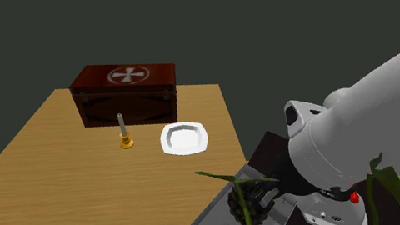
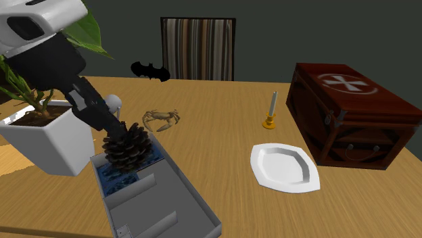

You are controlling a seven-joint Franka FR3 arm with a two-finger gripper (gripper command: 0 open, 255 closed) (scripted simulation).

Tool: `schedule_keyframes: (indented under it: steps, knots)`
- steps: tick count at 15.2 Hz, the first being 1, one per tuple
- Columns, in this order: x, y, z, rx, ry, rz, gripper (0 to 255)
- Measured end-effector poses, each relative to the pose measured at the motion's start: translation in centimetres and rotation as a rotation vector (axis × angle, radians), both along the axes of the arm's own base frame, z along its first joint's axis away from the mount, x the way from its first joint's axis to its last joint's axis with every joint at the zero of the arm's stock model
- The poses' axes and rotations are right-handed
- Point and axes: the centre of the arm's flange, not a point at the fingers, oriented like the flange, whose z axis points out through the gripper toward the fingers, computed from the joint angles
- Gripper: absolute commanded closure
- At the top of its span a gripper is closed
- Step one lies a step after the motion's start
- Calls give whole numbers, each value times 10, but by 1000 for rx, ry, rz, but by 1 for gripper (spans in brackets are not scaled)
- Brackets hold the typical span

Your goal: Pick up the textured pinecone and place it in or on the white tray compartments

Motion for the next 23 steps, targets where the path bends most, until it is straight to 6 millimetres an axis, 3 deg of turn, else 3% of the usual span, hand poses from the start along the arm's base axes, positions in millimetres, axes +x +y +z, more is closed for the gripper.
schedule_keyframes:
  steps: [14, 21, 22, 23]
  knots:
    - [-1, -2, -75, 0, 0, 0, 255]
    - [-1, -1, -80, 5, -4, 2, 255]
    - [-1, -1, -80, 5, -4, 2, 0]
    - [0, -1, -80, 3, -2, 1, 0]
